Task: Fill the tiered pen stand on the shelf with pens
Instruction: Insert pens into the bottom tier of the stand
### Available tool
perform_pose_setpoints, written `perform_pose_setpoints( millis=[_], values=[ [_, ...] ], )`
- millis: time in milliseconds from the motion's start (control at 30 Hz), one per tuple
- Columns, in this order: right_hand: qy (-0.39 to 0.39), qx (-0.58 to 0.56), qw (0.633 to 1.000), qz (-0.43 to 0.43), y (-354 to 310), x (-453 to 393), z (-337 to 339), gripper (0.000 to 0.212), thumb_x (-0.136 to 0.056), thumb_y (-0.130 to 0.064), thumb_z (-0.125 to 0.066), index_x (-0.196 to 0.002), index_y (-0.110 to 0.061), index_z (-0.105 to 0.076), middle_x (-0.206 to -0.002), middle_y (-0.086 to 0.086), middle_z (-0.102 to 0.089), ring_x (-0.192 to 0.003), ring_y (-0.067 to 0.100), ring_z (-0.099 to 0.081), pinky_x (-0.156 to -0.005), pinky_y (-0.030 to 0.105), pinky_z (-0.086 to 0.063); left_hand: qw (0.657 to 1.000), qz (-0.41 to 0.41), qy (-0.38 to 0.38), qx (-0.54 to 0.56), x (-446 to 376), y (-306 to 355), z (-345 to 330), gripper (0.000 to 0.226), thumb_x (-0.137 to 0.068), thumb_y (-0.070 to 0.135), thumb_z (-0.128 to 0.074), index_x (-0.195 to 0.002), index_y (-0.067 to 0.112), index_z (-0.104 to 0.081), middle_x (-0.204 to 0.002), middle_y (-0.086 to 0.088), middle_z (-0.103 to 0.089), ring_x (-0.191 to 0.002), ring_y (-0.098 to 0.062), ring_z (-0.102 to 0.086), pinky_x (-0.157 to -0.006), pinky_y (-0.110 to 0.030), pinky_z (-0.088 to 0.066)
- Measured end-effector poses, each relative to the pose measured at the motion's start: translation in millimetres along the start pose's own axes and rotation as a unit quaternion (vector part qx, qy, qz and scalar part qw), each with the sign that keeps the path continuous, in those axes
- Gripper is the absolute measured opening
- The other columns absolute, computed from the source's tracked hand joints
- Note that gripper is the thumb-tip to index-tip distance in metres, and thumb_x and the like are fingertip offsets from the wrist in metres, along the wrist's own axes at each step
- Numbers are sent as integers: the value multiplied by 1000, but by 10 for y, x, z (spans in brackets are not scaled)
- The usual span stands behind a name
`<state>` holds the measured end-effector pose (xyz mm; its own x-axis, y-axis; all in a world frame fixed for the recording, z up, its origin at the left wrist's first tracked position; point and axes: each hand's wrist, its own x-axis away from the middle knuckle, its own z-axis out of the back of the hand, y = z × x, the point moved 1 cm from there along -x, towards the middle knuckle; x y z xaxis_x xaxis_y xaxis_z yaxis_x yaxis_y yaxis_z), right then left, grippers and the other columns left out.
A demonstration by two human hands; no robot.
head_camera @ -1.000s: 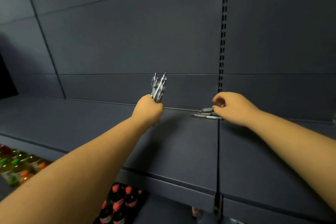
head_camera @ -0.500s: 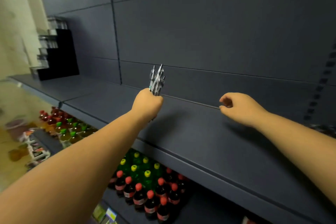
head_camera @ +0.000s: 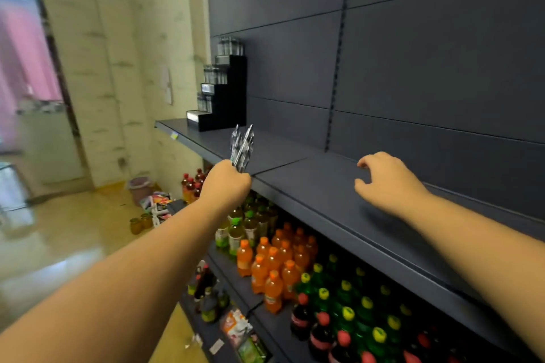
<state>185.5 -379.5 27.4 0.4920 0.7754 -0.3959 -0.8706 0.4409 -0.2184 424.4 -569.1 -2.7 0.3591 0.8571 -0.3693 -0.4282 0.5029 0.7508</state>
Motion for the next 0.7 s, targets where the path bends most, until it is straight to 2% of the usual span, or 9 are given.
perform_pose_setpoints(
  millis=[133, 267, 467, 567, 700],
  values=[
    [-9, -19, 999, 50, -623, -441, -394, 38, -96, -33, -60, -130, -16, -58, -133, 3, -54, -123, 25, -53, -96, 38, -48, 998, 45, 34, -5, -325, -484, 264, 23, -77, 8, -52, -61, 13, -36, -53, -7, -35, -52, -22, -34, -52, -34, -28],
    [-21, -39, 994, 100, -1117, -965, -777, 32, -96, -32, -61, -124, -16, -59, -127, 1, -56, -118, 24, -54, -93, 38, -49, 998, 54, 46, -4, -656, -876, 348, 25, -76, 9, -51, -59, 15, -33, -52, -7, -34, -50, -22, -33, -52, -35, -29],
    [-12, -33, 990, 134, -1688, -1892, -1254, 37, -95, -36, -60, -127, -18, -57, -126, 1, -56, -115, 25, -56, -96, 41, -47, 995, 69, 66, -9, -1392, -1282, 488, 29, -81, 5, -52, -60, 14, -34, -53, -5, -34, -48, -21, -33, -48, -29, -26],
    [-15, -22, 991, 130, -2003, -2413, -1509, 40, -94, -38, -59, -129, -19, -57, -127, 4, -56, -116, 28, -55, -98, 43, -41, 994, 79, 69, -16, -1877, -1515, 597, 23, -78, 9, -51, -62, 15, -35, -57, -9, -40, -52, -21, -36, -52, -33, -29],
    [-23, -54, 986, 157, -2437, -3005, -1863, 40, -94, -35, -60, -130, -17, -56, -129, 5, -54, -119, 28, -52, -97, 42, -45, 993, 83, 61, -59, -2397, -1829, 780, 14, -78, 11, -52, -67, 13, -43, -59, -11, -42, -50, -21, -39, -49, -34, -34]
  ],
)
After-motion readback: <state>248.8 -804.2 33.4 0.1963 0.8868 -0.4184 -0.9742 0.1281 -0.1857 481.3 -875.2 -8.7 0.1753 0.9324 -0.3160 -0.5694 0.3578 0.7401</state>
